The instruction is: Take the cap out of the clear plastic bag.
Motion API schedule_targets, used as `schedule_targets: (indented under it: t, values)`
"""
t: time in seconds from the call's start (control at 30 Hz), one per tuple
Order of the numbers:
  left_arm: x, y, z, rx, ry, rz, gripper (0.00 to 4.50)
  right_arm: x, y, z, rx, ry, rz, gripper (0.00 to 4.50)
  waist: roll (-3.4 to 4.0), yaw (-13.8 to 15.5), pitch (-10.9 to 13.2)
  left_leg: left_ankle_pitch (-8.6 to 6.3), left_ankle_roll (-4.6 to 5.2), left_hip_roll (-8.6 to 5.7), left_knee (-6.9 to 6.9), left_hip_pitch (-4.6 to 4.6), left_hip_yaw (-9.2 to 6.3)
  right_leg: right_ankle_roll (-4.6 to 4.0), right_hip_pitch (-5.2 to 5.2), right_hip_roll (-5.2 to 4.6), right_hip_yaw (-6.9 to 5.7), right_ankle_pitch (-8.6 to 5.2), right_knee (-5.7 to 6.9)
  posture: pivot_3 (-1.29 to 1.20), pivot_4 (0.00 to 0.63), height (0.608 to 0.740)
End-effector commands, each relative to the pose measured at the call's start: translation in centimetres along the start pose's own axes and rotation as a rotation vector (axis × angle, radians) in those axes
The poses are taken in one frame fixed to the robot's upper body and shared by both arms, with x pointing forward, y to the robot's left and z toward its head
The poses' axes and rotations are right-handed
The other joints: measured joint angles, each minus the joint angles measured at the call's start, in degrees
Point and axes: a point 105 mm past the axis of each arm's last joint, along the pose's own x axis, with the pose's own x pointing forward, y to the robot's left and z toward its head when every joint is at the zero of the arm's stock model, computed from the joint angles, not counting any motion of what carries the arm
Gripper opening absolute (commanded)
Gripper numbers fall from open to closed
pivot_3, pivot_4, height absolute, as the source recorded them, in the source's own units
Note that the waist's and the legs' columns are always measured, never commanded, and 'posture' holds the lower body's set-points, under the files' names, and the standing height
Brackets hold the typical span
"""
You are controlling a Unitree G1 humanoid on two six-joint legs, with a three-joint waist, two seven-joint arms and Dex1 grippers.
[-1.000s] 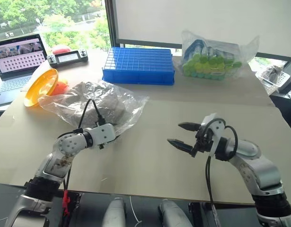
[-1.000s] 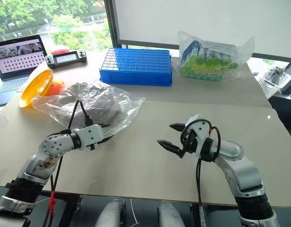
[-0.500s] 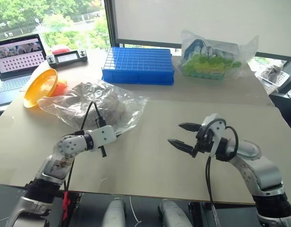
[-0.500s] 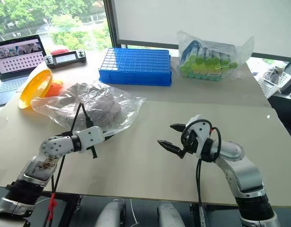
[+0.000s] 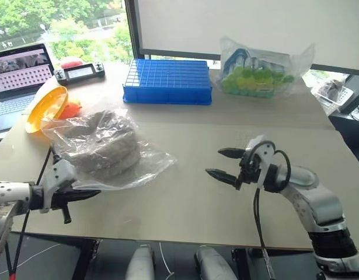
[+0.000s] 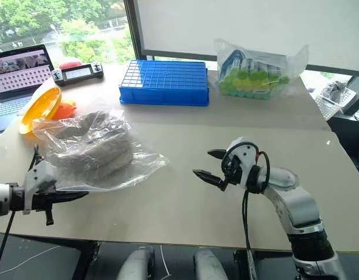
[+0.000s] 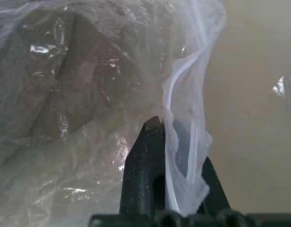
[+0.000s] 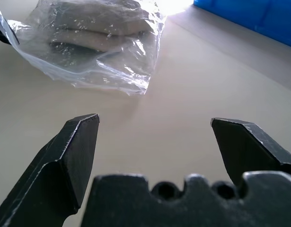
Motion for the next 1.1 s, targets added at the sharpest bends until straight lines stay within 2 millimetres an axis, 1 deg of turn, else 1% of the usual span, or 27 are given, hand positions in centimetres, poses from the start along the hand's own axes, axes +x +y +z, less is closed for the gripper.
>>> schedule_targets:
  t: [0.03,0.1,0.13,0.2,0.27,0.3,0.33,0.4,0.43,0.57,0.63,0.77,0.93,0.97,1.03,1.1]
  values:
    - [-0.9,1.9,-0.3,0.079,0.005,0.120,0.05,0.3,-0.1,1.1,-0.045,-0.037,0.021,4.50,-0.01,-0.01,0.00,0.00,0.00,0.00,0.00,-0.02,0.00,-0.01,0.00,0.00,0.00,0.01,-0.01,0.00,0.150,0.713]
    - [-0.6,1.5,0.3,0.051,-0.054,0.109,0.57,0.4,-0.1,1.2,-0.047,-0.038,0.028,4.50,-0.01,0.09,0.00,0.00,0.00,0.00,-0.01,-0.05,0.00,-0.08,-0.03,-0.01,0.00,0.05,-0.01,0.00,0.150,0.713]
    - [-0.6,1.3,0.5,0.039,-0.070,0.099,0.74,0.4,-0.1,1.2,-0.048,-0.038,0.030,4.50,-0.01,0.12,0.00,0.00,0.00,0.00,-0.01,-0.05,0.00,-0.10,-0.02,-0.01,0.00,0.06,-0.01,0.00,0.150,0.713]
    - [-0.7,1.4,0.8,0.050,-0.079,0.110,1.55,0.5,-0.2,1.2,-0.049,-0.037,0.032,4.50,-0.01,0.11,0.00,0.00,0.00,0.01,-0.01,-0.05,0.00,-0.11,-0.03,0.00,0.00,0.06,0.00,0.00,0.150,0.713]
    - [-0.8,1.5,1.0,0.044,-0.084,0.118,2.24,0.5,-0.2,1.2,-0.049,-0.036,0.034,4.50,-0.01,0.06,0.00,0.00,0.00,0.01,-0.01,-0.05,0.00,-0.11,-0.04,0.00,0.00,0.06,0.00,0.00,0.150,0.713]
    - [-1.2,0.9,1.1,-0.011,-0.078,0.068,2.52,0.5,-0.2,1.2,-0.049,-0.035,0.035,4.50,-0.01,0.03,0.00,0.00,0.00,0.01,-0.01,-0.05,0.00,-0.11,-0.04,0.00,0.00,0.06,0.00,0.00,0.150,0.713]
    - [-1.8,0.0,1.3,-0.076,-0.073,-0.007,2.97,0.5,-0.2,1.1,-0.048,-0.034,0.037,4.50,-0.01,-0.02,0.00,0.00,0.00,0.01,-0.01,-0.05,0.00,-0.10,-0.04,0.00,0.00,0.06,0.00,0.00,0.150,0.713]
    - [-3.2,-1.6,1.9,-0.184,-0.070,-0.141,3.68,0.6,-0.3,1.1,-0.048,-0.032,0.039,4.50,-0.07,-0.41,0.03,0.00,0.00,0.02,-0.02,-0.08,0.00,-0.10,-0.06,0.00,0.00,0.06,0.00,0.00,0.150,0.713]
    - [-3.9,-1.7,2.4,-0.211,-0.082,-0.169,4.05,0.7,-0.4,1.1,-0.048,-0.032,0.039,4.50,-0.06,-0.43,0.04,0.00,-0.01,0.05,-0.04,-0.08,0.02,-0.10,-0.09,0.01,0.00,0.06,0.00,0.00,0.150,0.713]
    - [-5.3,-1.4,4.1,-0.265,-0.140,-0.194,4.05,0.8,-0.6,1.2,-0.049,-0.034,0.041,4.50,0.00,-0.29,0.07,0.00,-0.01,0.05,-0.06,0.00,0.02,-0.01,-0.07,0.01,-0.02,-0.02,0.04,0.00,0.150,0.713]
    - [-6.0,-0.7,5.5,-0.276,-0.208,-0.187,4.05,0.8,-0.6,1.2,-0.052,-0.034,0.041,4.50,0.00,-0.21,0.07,0.00,-0.01,0.05,-0.05,0.01,0.02,0.02,-0.06,0.01,-0.02,-0.04,0.04,0.00,0.150,0.713]
    - [-6.6,0.0,7.8,-0.282,-0.306,-0.191,4.05,0.7,-0.7,1.2,-0.054,-0.034,0.041,4.50,-0.02,-0.10,0.08,0.00,-0.01,0.04,-0.05,-0.04,0.01,0.01,-0.08,0.01,-0.06,-0.05,0.02,0.00,0.150,0.713]
    - [-2.9,-1.3,8.9,-0.099,-0.203,-0.197,4.05,0.4,-0.6,1.2,-0.055,-0.030,0.035,4.50,-0.02,-0.10,0.08,0.00,-0.01,0.04,-0.06,-0.06,0.01,-0.03,-0.08,0.00,-0.05,-0.03,0.02,0.00,0.150,0.713]
    - [-2.4,-1.3,9.1,-0.086,-0.200,-0.194,4.05,0.4,-0.6,1.2,-0.055,-0.029,0.034,4.50,-0.02,-0.06,0.08,0.00,-0.01,0.04,-0.05,-0.06,0.01,-0.07,-0.07,0.00,-0.05,0.00,0.02,0.00,0.150,0.713]
    - [-1.7,-2.1,9.9,-0.057,-0.211,-0.229,4.05,0.3,-0.6,1.2,-0.056,-0.026,0.027,4.50,-0.02,-0.06,0.08,0.00,-0.01,0.04,-0.05,-0.06,0.01,-0.14,-0.08,0.01,-0.04,0.03,0.03,0.00,0.150,0.713]
    - [-0.9,-2.4,9.9,0.000,-0.172,-0.221,4.05,0.2,-0.6,1.2,-0.058,-0.025,0.022,4.50,-0.02,-0.21,0.08,0.00,-0.01,0.04,-0.05,-0.07,0.01,-0.13,-0.09,0.01,-0.04,0.03,0.03,0.00,0.150,0.713]
